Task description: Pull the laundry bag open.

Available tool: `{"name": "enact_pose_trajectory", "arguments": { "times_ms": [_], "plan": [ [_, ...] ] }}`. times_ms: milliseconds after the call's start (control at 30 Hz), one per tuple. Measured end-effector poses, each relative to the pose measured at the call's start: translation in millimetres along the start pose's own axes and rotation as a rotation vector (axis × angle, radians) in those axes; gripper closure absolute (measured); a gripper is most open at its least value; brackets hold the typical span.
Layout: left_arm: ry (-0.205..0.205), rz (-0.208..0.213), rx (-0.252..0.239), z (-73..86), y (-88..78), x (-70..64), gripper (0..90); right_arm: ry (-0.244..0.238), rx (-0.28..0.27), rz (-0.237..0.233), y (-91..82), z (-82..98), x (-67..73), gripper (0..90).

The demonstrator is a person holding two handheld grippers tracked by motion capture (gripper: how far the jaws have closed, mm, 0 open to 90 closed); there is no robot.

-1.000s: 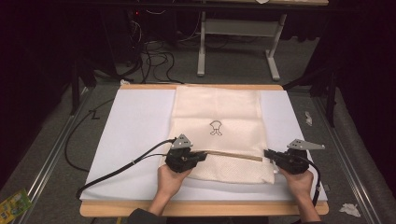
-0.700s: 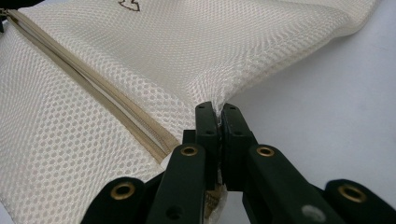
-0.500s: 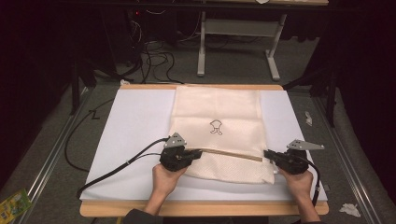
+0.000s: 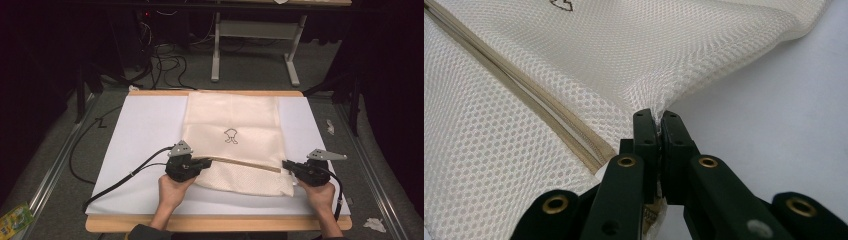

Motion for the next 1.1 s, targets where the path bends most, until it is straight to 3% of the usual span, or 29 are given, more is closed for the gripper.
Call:
{"name": "enact_pose_trajectory", "arguments": {
  "times_ms": [633, 800, 1100],
  "plan": [
    [0.025, -0.022, 0.024, 3.1, -2.4, 2.1, 87.1, 0.002, -0.035, -0.002, -1.0, -2.9, 2.9, 88.5],
    [0.007, -0.023, 0.042, 11.8, -2.0, 5.0, 87.2, -0.003, -0.064, -0.001, -3.6, -8.9, 1.4, 88.5],
    [0.004, -0.056, 0.040, 11.5, -7.5, 8.6, 87.2, -0.007, -0.056, -0.002, -2.3, -9.4, 3.8, 88.5]
  ]
}}
Point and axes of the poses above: each handheld gripper's, and its own axes: y roughly forward along the jaws, z roughly out of its underside, x roughly to its left, the point moved 6 cm from there along y, roughly forward along the jaws, and after that the axes turned 15 degrees about -x, right-handed, at the moved point
